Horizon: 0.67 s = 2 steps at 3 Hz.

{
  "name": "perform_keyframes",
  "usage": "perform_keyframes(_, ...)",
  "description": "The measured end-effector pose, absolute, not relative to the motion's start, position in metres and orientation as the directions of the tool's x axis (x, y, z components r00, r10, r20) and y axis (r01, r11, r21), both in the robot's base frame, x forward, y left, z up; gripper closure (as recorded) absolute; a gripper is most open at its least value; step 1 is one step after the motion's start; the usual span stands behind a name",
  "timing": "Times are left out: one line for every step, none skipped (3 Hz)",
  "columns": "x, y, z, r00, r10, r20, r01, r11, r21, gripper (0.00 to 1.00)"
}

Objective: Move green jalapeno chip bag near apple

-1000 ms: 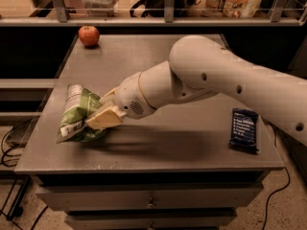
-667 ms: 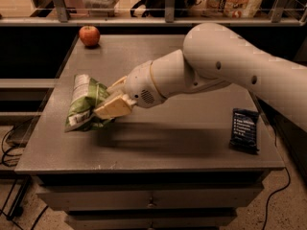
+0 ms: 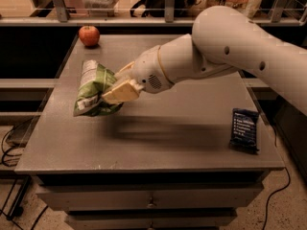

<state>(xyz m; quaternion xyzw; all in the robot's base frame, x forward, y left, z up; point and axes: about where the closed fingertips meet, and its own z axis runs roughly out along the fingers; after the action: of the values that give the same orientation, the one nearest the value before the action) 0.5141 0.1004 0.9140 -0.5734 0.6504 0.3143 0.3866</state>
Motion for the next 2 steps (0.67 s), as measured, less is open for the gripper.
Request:
perform_keyframes(0.528, 0.098, 0.913, -0.057, -0.488, -0.871, -0.979, 0.199, -0.047, 1.0)
perform_keyframes(0.562, 0.093, 0.905, -0.08, -0.485, -0.871, -0.967, 0.248, -0.049, 1.0)
